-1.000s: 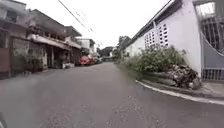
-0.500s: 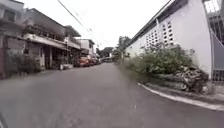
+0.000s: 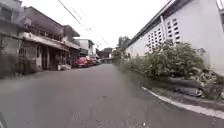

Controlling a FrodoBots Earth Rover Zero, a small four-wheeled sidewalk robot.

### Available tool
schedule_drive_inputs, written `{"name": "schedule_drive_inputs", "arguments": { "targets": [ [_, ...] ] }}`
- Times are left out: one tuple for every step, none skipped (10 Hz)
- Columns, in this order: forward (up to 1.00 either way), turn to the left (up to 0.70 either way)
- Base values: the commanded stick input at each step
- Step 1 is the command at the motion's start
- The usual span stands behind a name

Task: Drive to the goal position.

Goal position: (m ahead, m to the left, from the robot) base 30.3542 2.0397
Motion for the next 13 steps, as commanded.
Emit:
{"name": "schedule_drive_inputs", "arguments": {
  "targets": [
    [0.7,0.0],
    [0.7,0.0],
    [0.7,0.0],
    [0.7,0.0],
    [0.7,0.0],
    [0.7,0.0],
    [0.7,0.0],
    [0.7,0.0],
    [0.7,0.0],
    [0.7,0.0],
    [0.7,0.0],
    [0.7,0.0],
    [0.7,0.0]
  ]
}}
